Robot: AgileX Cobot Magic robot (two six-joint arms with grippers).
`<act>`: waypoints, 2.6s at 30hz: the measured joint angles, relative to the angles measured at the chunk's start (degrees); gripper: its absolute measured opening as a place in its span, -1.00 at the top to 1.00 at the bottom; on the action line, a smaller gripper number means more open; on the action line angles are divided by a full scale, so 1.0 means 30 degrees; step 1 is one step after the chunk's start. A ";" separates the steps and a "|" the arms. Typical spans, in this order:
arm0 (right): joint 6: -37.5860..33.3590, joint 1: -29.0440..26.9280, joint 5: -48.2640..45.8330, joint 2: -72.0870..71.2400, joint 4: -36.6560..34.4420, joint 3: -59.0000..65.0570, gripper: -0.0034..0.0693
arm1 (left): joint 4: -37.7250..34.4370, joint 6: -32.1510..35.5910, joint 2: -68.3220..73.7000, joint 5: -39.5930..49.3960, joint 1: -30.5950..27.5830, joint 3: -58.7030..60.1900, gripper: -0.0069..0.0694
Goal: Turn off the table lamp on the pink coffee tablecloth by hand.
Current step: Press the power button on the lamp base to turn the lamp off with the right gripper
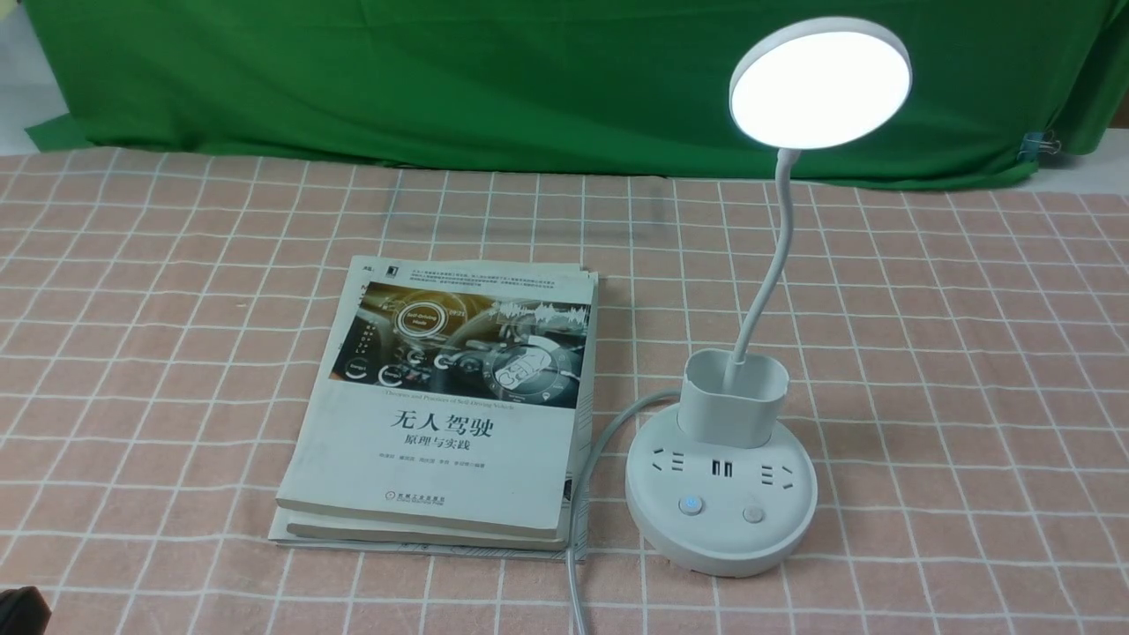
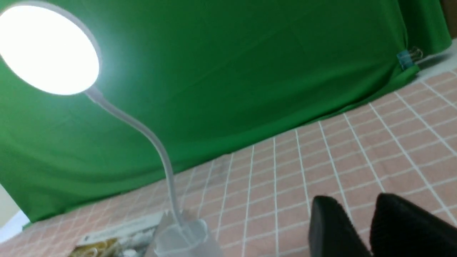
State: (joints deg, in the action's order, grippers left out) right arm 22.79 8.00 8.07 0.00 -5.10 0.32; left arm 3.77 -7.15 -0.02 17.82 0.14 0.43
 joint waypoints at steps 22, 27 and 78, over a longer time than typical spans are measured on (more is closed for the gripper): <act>-0.4990 0.3051 -2.0828 1.7223 0.0000 -1.5758 0.78 | 0.0000 0.0000 0.0000 0.0000 0.0000 0.0000 0.80; -0.5104 0.4197 -2.0220 2.0888 0.0055 -1.6210 0.78 | 0.0000 0.0000 0.0000 0.0000 0.0000 0.0000 0.80; -0.5877 0.8565 -1.5185 3.3459 -0.0299 -2.2061 0.73 | 0.0000 0.0000 0.0000 0.0000 0.0000 0.0000 0.80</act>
State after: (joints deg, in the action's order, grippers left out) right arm 5.16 33.70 -37.49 100.38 -6.00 -65.86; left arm 3.77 -7.15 -0.02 17.82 0.14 0.43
